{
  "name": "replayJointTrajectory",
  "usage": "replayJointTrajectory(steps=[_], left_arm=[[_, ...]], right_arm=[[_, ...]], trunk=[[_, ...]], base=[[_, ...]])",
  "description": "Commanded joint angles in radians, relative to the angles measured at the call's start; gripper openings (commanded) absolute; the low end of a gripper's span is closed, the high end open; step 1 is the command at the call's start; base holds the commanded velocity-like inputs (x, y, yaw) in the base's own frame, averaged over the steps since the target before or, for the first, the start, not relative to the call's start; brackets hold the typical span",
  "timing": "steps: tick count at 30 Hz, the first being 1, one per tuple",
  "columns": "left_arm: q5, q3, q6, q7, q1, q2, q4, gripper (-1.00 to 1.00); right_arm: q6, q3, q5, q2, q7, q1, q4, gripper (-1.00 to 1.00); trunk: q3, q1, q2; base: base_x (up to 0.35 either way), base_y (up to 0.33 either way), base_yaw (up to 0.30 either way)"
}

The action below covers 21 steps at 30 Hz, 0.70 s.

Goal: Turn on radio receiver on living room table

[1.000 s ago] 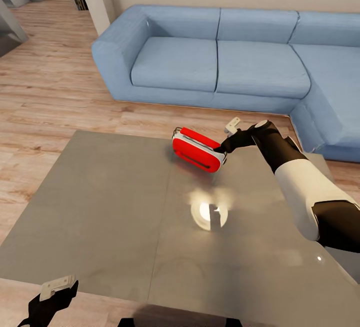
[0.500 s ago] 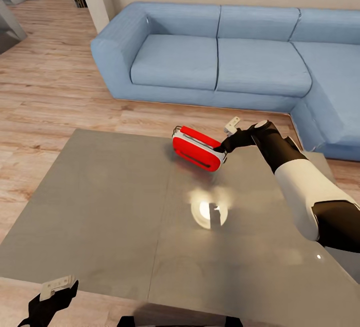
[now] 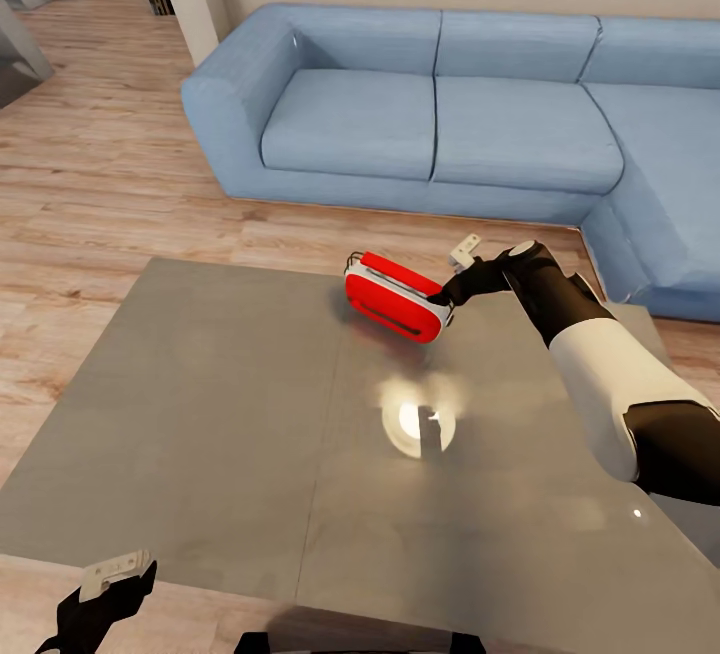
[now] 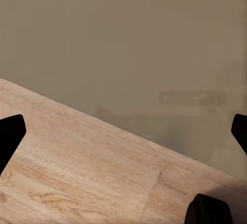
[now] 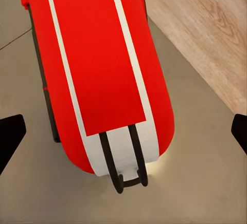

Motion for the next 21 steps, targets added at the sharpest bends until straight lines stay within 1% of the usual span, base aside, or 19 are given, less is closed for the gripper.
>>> replayJointTrajectory(steps=[1, 21], left_arm=[[0.000, 0.000, 0.000, 0.000, 0.000, 0.000, 0.000, 1.00], [0.000, 0.000, 0.000, 0.000, 0.000, 0.000, 0.000, 1.00]], right_arm=[[0.000, 0.000, 0.000, 0.000, 0.000, 0.000, 0.000, 1.00], [-0.012, 0.000, 0.000, 0.000, 0.000, 0.000, -0.001, 1.00]], trunk=[[0.000, 0.000, 0.000], [-0.025, 0.000, 0.000]], base=[[0.000, 0.000, 0.000], [0.000, 0.000, 0.000]])
